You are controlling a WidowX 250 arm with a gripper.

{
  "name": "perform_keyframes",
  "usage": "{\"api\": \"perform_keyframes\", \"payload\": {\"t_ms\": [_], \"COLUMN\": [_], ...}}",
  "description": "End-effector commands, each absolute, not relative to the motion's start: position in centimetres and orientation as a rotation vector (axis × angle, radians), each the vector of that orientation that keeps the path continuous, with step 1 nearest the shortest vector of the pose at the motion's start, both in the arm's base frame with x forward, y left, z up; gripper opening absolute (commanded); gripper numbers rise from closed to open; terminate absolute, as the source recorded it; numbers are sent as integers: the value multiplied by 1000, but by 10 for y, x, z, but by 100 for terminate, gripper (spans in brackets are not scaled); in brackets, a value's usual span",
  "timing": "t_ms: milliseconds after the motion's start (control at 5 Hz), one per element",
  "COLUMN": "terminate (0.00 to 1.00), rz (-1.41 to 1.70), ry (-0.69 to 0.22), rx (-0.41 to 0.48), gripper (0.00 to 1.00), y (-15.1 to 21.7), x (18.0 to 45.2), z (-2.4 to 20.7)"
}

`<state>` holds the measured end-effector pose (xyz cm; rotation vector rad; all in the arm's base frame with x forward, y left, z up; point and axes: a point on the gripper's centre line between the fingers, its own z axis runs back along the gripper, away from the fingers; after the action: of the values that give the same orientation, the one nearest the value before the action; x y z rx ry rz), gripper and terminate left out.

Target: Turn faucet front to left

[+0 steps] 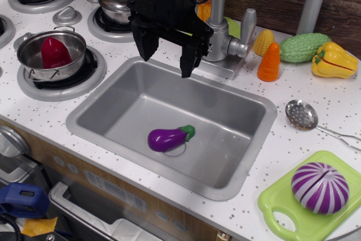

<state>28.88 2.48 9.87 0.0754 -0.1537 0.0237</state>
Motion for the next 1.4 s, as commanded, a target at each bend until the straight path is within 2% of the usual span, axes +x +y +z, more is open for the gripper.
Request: {"api": "perform_keyframes", "payload": {"t_ms": [0, 200, 400, 600, 800, 1000, 1200], "terminate": [0, 0, 0, 0, 0, 0, 0], "rz": [24, 52, 95, 88, 48, -8, -50], "ry": [-154, -187, -253, -353, -411, -457, -457], "rx": [75, 116, 101, 128, 147, 149, 147], "gripper": [100, 100, 100, 100, 100, 100, 100], "y": [25, 11, -7, -16, -21, -20, -17], "x": [289, 296, 310, 325, 340, 353, 362], "z": [99, 101, 107, 111, 120, 126, 132]}}
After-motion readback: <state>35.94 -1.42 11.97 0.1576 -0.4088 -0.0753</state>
